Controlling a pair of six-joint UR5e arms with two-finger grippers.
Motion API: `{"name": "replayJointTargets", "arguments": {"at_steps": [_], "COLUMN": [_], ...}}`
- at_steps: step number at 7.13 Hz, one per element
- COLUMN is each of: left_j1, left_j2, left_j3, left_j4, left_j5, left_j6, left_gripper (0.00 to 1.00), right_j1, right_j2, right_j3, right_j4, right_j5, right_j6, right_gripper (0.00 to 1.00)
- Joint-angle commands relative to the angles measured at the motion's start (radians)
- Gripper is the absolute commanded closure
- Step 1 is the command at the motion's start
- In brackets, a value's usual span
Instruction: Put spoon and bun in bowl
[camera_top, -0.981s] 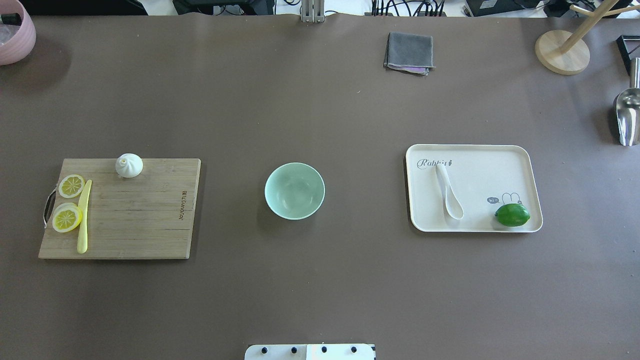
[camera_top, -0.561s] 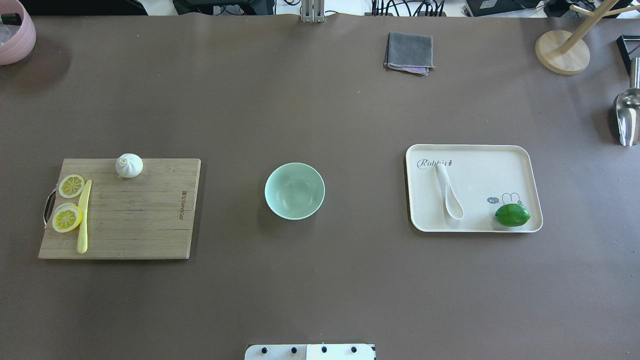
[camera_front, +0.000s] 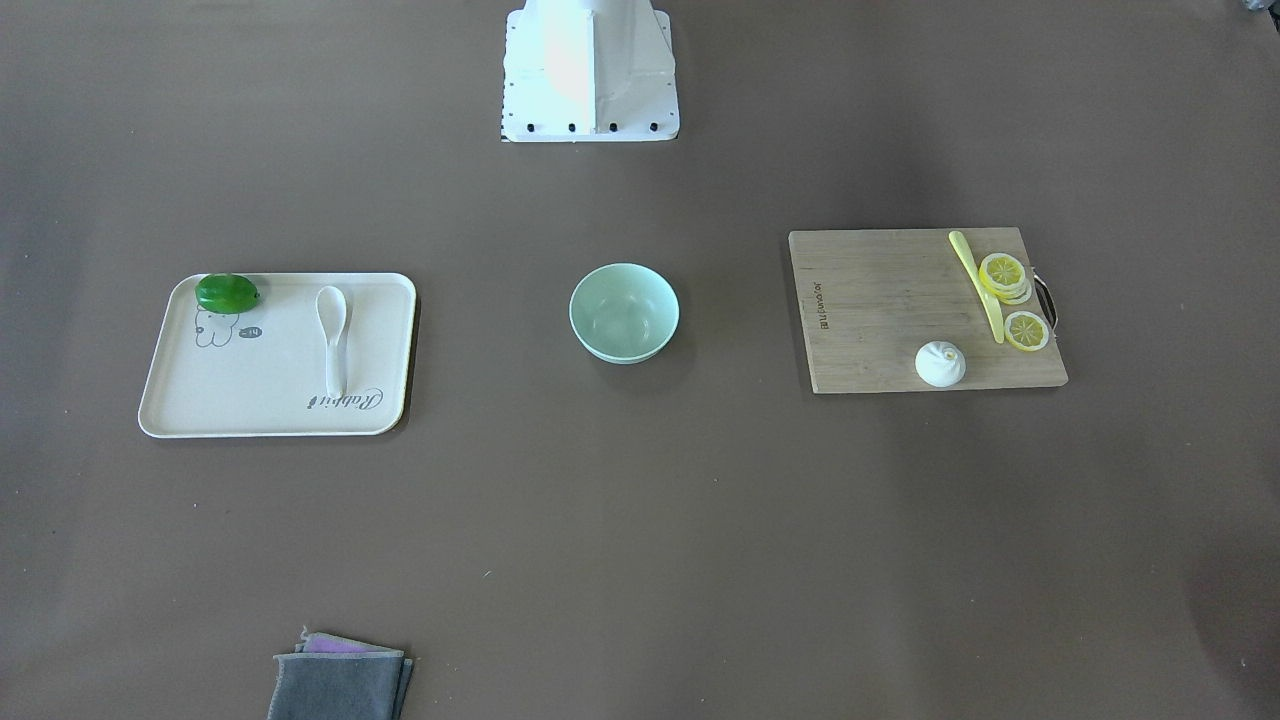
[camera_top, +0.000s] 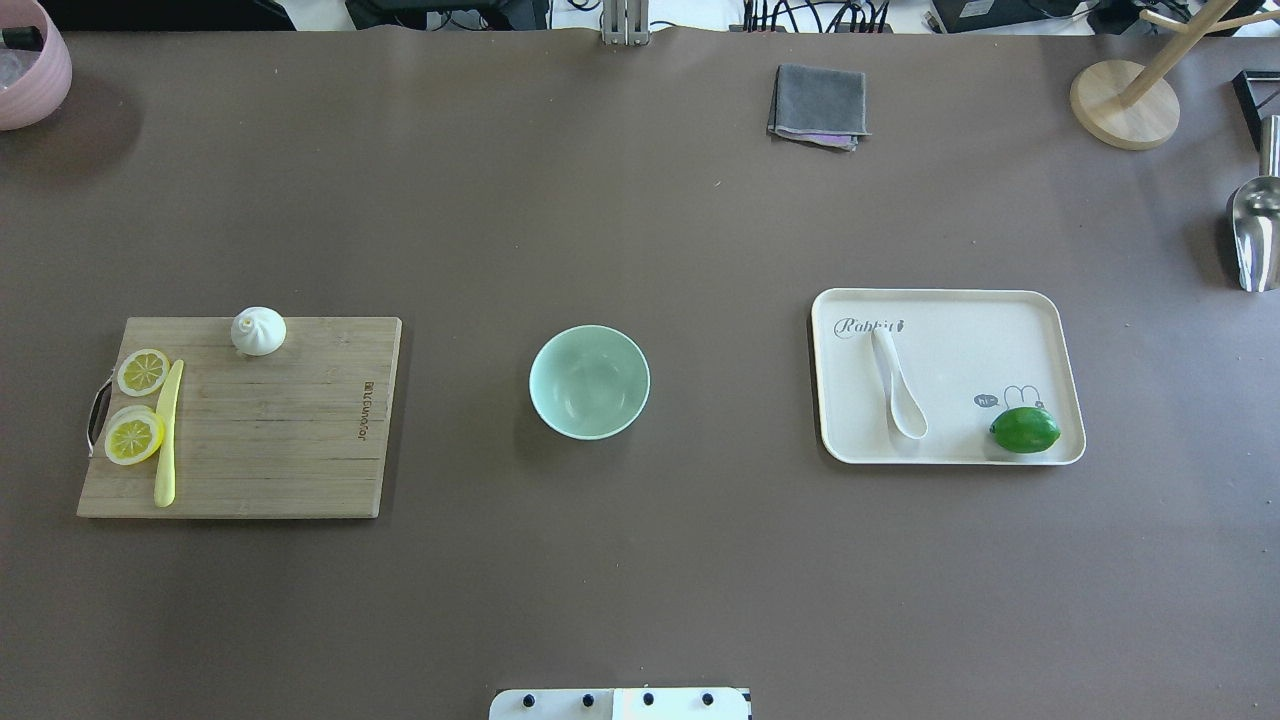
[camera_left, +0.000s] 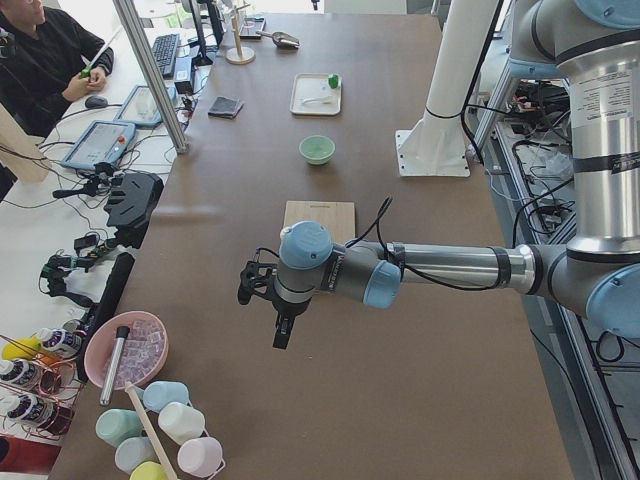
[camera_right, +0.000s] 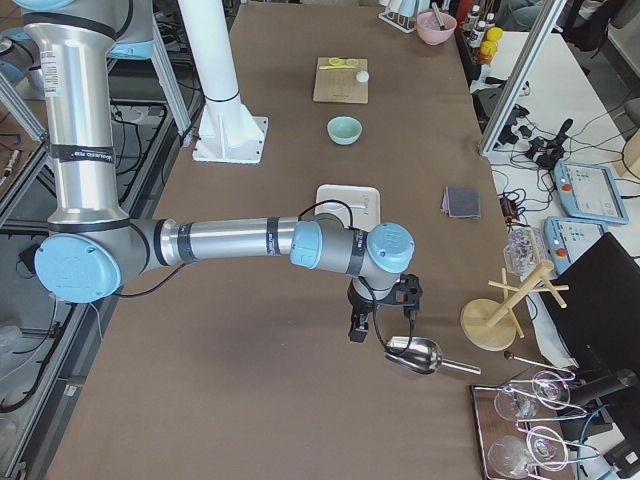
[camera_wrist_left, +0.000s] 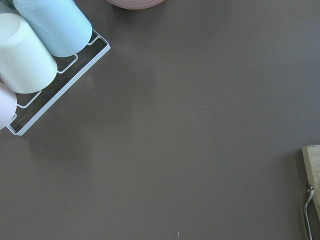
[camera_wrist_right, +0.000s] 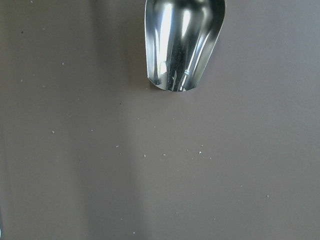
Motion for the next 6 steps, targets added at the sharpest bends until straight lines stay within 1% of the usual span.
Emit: {"name": "replayJointTargets", "arguments": {"at_steps": [1,2,3,4,5,6], "left_j1": [0.009,0.017,0.028,0.055,0.080,0.122], "left_j2": [-0.010,-0.018,-0.045,-0.099,-0.131,-0.182], "left_j3": [-0.025,-0.048,-0.061,-0.059,-0.061,-0.046], "left_j4": [-0.002,-0.005,-0.005,-0.002,-0.014,-0.022], "left_j5": [-0.002,-0.004,-0.028,-0.091,-0.132,-0.143], "left_j6": [-0.003,-0.003,-0.001,-0.003,-0.009,-0.147], "left_gripper": [0.02,0.02,0.02,0.02,0.02,0.02], "right_j1": [-0.013,-0.034,-0.071,-0.101,-0.126,-0.192], "right_j2": [0.003,0.003,0.031,0.076,0.079,0.082], "right_j3": [0.073,0.133,0.158,0.164,0.175,0.169], "right_j4": [0.003,0.005,0.009,0.026,0.060,0.134], "right_j5": [0.002,0.005,-0.003,0.006,0.040,0.098], "right_j6": [0.002,0.003,0.032,0.134,0.214,0.226], "right_gripper": [0.00,0.00,0.00,0.00,0.00,0.00]}}
